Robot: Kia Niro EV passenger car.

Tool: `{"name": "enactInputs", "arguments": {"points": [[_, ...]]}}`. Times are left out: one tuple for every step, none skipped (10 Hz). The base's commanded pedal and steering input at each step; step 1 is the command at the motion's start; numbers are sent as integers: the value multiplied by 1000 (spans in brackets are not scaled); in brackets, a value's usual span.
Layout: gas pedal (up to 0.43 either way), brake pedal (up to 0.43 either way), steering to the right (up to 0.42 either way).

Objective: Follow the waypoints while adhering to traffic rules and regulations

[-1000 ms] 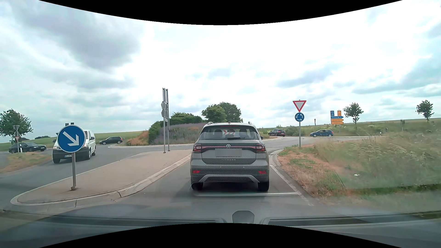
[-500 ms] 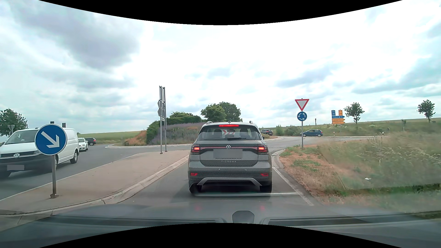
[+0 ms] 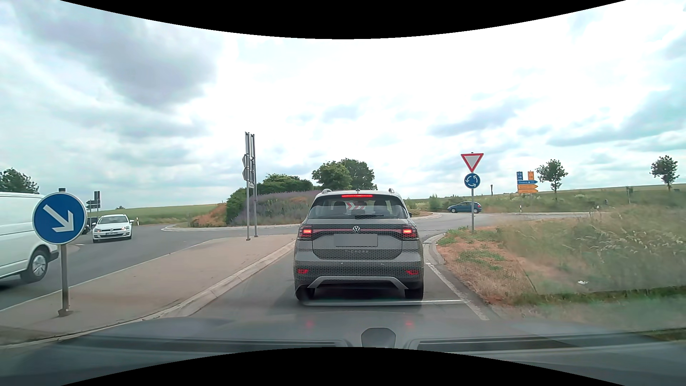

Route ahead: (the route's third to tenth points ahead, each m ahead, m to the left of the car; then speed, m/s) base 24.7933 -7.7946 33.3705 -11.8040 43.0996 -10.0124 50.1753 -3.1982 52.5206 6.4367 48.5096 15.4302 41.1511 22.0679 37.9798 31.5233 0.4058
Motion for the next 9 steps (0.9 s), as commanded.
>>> {"name": "enactInputs", "arguments": {"points": [[0,55,6],[0,6,6],[0,0,6],[0,0,6],[0,0,6],[0,0,6],[0,116,6],[0,213,6],[0,244,6]]}}
